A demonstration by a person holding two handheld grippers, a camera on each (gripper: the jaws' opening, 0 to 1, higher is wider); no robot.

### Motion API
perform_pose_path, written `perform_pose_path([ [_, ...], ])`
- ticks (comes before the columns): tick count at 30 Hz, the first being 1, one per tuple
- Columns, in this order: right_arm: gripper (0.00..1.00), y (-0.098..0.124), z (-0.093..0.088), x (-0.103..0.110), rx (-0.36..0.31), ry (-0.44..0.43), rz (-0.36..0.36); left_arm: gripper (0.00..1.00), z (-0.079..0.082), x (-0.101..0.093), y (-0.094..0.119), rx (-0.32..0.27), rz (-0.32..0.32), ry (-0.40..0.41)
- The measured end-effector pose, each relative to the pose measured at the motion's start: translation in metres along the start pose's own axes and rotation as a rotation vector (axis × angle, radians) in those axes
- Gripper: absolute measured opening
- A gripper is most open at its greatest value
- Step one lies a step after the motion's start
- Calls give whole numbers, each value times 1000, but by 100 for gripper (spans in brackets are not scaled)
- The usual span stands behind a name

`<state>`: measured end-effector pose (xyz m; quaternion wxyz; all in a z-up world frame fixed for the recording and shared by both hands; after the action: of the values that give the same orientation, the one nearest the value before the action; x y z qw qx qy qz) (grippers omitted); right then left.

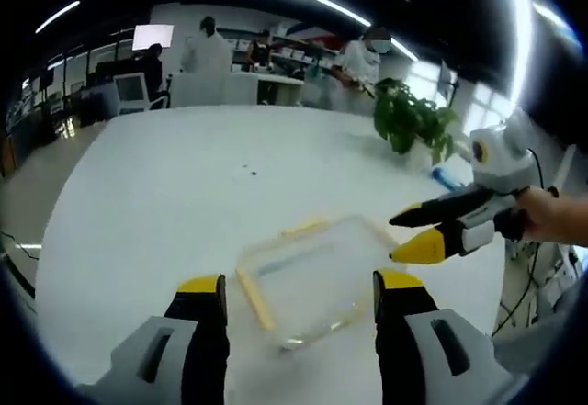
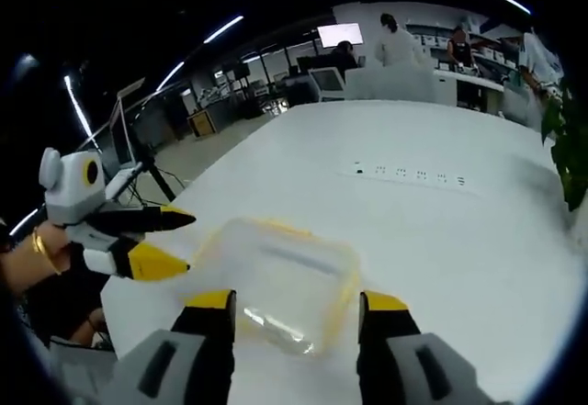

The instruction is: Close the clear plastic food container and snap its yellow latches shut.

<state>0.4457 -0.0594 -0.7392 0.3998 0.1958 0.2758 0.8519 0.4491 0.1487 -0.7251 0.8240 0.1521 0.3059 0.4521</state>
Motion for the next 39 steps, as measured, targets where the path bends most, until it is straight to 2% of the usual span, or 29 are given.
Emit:
perform_pose_path([
  [3, 54, 11, -1, 3, -13, 1, -3, 62, 3, -4, 12, -32, 19, -19],
  [8, 54, 31, 1, 11, -43, 38, -14, 64, 2, -16, 33, -69, -2, -22],
  [16, 61, 56, -10, 29, -80, 28, -7, 67, -13, -25, 64, -98, -19, -29],
  [19, 62, 63, -16, 37, -78, 39, -9, 68, -18, -28, 74, -133, -36, 15],
  [26, 64, 80, -27, 55, -83, 42, -10, 70, -34, -35, 90, -124, -52, 22],
  [29, 64, 91, -33, 61, -89, 44, -14, 70, -42, -41, 103, -125, -89, 43],
  [34, 65, 108, -51, 70, -97, 36, -28, 72, -58, -48, 123, -107, -102, 30],
  [39, 66, 118, -71, 75, -81, 25, -40, 72, -71, -53, 133, -93, -127, 2],
])
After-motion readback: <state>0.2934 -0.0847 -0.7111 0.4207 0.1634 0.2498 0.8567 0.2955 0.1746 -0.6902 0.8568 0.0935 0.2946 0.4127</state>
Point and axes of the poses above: the point that each gripper's makers call its tool centre point, and the gripper's own axes: y roughly backward along the fingers, x roughly to its left, z roughly out of its top, the point moved 8 cm from there along y, roughly backward along the fingers, and after that the axes turned 12 degrees about y, right-handed, at the moved point
